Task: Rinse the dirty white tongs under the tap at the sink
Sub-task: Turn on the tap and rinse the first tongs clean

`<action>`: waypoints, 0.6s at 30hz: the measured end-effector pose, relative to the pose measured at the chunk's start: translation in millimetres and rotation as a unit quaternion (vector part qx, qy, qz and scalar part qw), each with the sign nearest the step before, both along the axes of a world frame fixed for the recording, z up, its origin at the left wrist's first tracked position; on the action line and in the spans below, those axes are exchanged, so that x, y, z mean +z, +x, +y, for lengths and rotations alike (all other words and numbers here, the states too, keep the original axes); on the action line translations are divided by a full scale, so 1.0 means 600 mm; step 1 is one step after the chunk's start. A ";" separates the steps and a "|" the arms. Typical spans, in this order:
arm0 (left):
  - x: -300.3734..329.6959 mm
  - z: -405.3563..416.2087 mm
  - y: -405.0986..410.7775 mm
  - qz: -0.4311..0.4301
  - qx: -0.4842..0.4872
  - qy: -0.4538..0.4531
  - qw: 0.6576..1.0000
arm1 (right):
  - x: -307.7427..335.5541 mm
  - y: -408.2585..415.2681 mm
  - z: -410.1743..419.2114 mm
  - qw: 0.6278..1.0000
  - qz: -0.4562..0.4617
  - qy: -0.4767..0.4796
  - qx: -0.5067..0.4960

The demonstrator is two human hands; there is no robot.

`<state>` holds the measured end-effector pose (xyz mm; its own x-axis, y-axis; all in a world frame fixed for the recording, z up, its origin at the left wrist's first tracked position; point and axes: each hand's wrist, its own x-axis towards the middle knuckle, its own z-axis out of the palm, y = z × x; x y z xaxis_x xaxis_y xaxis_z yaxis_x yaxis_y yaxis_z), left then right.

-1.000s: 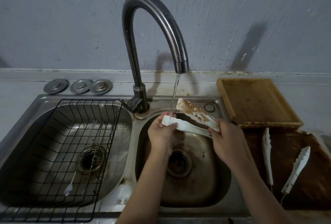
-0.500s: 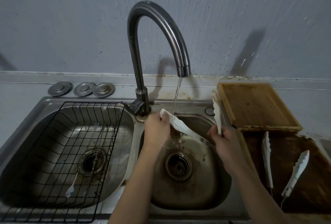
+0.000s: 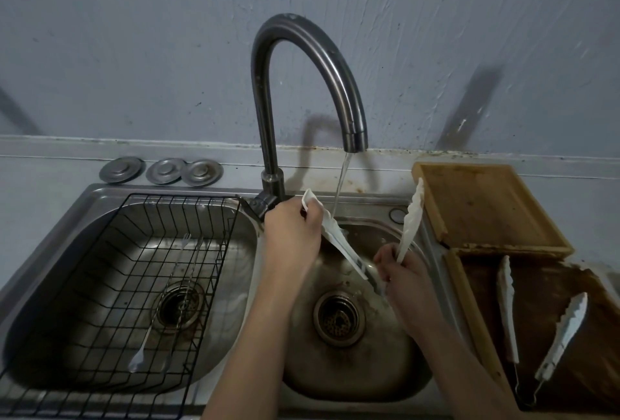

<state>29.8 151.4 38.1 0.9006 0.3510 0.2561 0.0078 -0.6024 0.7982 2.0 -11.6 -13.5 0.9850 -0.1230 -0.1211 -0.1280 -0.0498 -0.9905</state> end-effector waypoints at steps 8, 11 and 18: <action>-0.061 -0.048 0.018 0.104 -0.042 -0.592 0.798 | 0.010 -0.010 0.000 0.989 -0.036 -0.145 0.017; -0.077 -0.057 0.009 0.127 -0.079 -0.641 0.753 | 0.008 -0.007 -0.001 0.989 0.037 -0.141 0.004; -0.094 -0.040 0.002 0.186 -0.150 -0.590 0.771 | 0.003 0.003 -0.021 0.966 0.254 -0.039 0.020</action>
